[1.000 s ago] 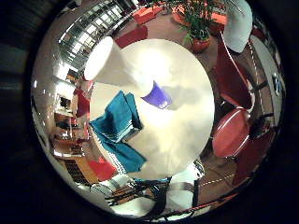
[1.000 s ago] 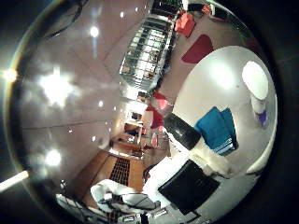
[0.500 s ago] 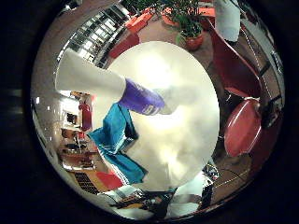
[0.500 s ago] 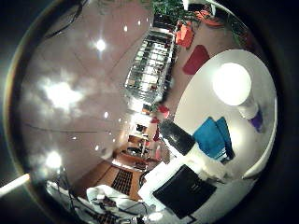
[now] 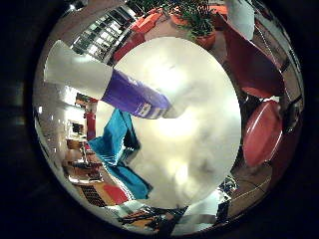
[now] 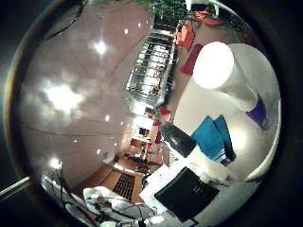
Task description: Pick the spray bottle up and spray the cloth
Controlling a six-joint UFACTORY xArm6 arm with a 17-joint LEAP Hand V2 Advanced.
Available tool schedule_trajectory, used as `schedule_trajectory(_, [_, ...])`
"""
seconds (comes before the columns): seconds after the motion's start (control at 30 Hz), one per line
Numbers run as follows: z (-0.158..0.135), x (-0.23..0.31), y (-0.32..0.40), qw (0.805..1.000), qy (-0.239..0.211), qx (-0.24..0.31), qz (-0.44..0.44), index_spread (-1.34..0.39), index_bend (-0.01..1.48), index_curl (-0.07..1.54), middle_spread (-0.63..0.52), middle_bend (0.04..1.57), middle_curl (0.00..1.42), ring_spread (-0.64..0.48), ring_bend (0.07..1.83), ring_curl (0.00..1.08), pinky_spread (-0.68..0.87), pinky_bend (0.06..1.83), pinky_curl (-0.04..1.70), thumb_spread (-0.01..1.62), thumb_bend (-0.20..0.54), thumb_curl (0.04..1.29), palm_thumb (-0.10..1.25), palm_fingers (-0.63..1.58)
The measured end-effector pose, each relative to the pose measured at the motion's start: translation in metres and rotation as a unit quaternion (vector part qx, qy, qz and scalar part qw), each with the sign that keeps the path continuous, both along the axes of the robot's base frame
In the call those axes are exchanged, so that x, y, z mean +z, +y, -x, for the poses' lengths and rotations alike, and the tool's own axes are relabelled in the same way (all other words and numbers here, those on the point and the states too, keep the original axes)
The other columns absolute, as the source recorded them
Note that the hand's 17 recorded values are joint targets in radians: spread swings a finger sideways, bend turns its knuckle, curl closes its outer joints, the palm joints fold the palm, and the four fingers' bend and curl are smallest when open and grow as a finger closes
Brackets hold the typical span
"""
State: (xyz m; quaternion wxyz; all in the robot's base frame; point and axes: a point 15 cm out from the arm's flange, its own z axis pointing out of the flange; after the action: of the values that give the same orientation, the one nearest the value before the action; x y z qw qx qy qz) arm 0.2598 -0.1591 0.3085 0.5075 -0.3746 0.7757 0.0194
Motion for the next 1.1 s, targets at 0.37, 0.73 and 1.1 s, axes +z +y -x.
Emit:
schedule_trajectory(0.37, [0.001,-0.006,-0.024,0.999,-0.037,-0.027,-0.012,-0.11,0.16,0.29,0.12,0.29,0.4,0.19,0.46,0.3,0.39,0.37,0.29,1.07,-0.023,0.35,0.61,0.22])
schedule_trajectory(0.73, [0.002,-0.02,-0.037,0.999,-0.032,-0.038,-0.003,-0.11,0.16,0.3,0.11,0.29,0.4,0.18,0.48,0.3,0.39,0.38,0.29,1.07,-0.023,0.35,0.62,0.22])
schedule_trajectory(1.1, [0.002,-0.047,-0.016,0.998,-0.023,-0.033,-0.037,-0.11,0.16,0.31,0.09,0.31,0.4,0.18,0.5,0.3,0.38,0.37,0.28,1.06,-0.023,0.35,0.64,0.24])
